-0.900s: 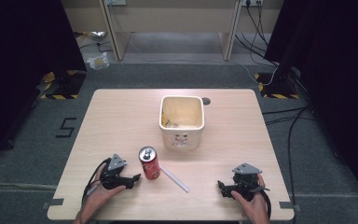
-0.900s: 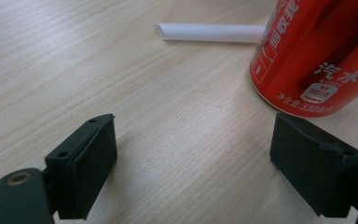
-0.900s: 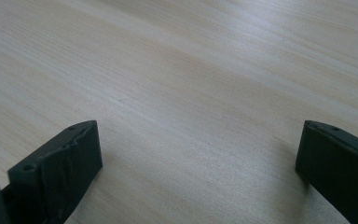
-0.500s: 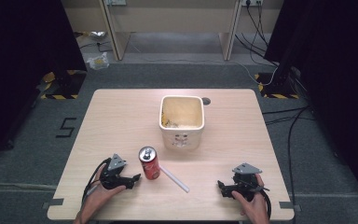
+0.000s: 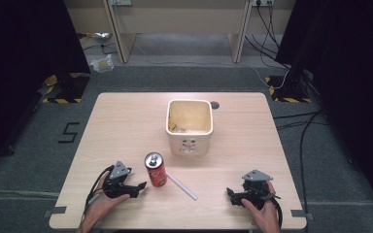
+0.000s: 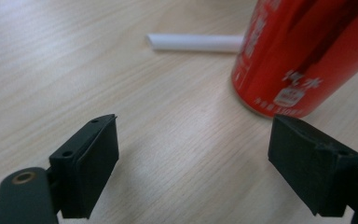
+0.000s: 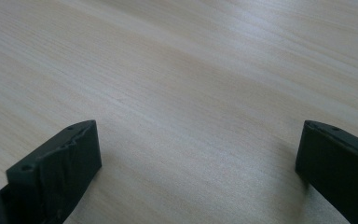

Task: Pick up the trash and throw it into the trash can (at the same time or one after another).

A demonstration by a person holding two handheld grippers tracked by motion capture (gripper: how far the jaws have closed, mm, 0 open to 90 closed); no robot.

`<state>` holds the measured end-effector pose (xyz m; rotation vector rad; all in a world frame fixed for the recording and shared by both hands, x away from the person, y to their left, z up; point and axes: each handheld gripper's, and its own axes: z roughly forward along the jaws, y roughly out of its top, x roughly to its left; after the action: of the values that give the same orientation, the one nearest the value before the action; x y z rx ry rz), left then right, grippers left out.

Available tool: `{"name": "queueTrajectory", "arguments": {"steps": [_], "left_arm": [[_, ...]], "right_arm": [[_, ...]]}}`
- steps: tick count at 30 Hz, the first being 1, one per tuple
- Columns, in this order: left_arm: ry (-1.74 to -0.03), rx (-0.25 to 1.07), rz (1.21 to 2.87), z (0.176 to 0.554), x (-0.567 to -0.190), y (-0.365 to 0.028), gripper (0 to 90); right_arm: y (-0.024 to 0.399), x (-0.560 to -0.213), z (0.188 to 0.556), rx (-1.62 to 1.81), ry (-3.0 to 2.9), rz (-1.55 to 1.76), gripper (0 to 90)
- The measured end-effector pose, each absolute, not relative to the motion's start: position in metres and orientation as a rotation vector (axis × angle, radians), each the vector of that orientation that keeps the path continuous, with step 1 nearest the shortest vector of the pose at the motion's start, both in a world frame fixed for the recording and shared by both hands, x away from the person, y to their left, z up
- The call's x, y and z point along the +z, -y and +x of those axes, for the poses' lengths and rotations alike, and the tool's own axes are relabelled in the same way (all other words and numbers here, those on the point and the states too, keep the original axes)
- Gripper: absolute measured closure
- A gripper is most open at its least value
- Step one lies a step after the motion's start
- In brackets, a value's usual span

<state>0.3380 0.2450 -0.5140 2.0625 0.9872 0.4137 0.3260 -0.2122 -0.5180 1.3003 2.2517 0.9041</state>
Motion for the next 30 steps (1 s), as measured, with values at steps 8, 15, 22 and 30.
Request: {"name": "queueTrajectory", "arguments": {"steps": [8,15,22,30], "left_arm": [[-0.951,0.391,2.015,0.331,-0.503,-0.24,15.8],[-0.932,0.354,2.01,0.328,-0.501,-0.233,15.8],[-0.917,0.353,2.0,0.327,-0.497,-0.228,15.8],[-0.905,0.353,1.991,0.327,-0.494,-0.224,15.8]], "right_arm": [[0.212,-0.518,0.326,0.904,-2.252,1.299,0.3],[0.212,-0.518,0.326,0.903,-2.252,1.301,0.3],[0.212,-0.518,0.326,0.902,-2.252,1.302,0.3],[0.212,-0.518,0.326,0.902,-2.252,1.302,0.3]]}}
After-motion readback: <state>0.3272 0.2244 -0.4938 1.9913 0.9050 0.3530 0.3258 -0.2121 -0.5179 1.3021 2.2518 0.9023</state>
